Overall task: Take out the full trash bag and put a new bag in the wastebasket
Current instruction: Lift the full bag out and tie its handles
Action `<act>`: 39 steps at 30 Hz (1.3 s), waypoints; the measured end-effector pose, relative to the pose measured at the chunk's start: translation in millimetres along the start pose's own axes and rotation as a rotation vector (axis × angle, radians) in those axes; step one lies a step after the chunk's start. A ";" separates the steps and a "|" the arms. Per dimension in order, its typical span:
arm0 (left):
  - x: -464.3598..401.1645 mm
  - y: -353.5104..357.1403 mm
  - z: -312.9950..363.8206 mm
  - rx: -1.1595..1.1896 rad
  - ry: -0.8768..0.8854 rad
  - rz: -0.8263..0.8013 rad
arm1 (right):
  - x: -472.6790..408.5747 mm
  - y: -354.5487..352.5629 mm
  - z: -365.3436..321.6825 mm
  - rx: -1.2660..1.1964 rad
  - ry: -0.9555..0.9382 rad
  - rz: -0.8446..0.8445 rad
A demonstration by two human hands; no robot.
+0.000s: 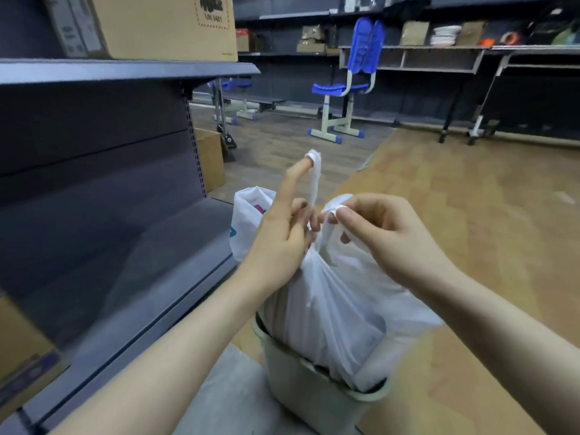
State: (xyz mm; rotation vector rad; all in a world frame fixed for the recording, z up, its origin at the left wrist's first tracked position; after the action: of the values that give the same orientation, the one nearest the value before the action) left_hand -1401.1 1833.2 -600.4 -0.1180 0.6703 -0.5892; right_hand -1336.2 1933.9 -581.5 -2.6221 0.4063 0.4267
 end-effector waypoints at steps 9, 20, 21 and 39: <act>4.0 -1.5 5.9 0.043 0.024 0.062 | 9.5 -1.6 25.4 -0.296 0.004 0.153; 10.4 6.4 26.4 -0.258 0.292 -0.028 | 8.2 -1.2 22.2 -0.290 0.047 0.241; 10.0 5.7 25.1 -0.185 0.227 0.017 | 8.2 -1.8 22.4 -0.269 0.048 0.252; 12.2 -6.5 -2.5 0.333 -0.253 0.160 | 7.5 -2.1 21.0 -0.376 0.234 0.057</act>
State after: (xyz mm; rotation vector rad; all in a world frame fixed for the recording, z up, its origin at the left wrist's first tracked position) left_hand -1398.1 1821.3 -607.2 0.1688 0.3267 -0.5133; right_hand -1333.4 1944.0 -601.2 -3.0471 0.5199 0.2311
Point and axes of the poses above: each hand's wrist, its own x-axis away from the middle knuckle, its own y-axis out of the palm, z = x × y, the point moved 6 cm from there along -x, towards the middle knuckle, and after that the axes turned 1 degree about -x, right-handed, at the moved point
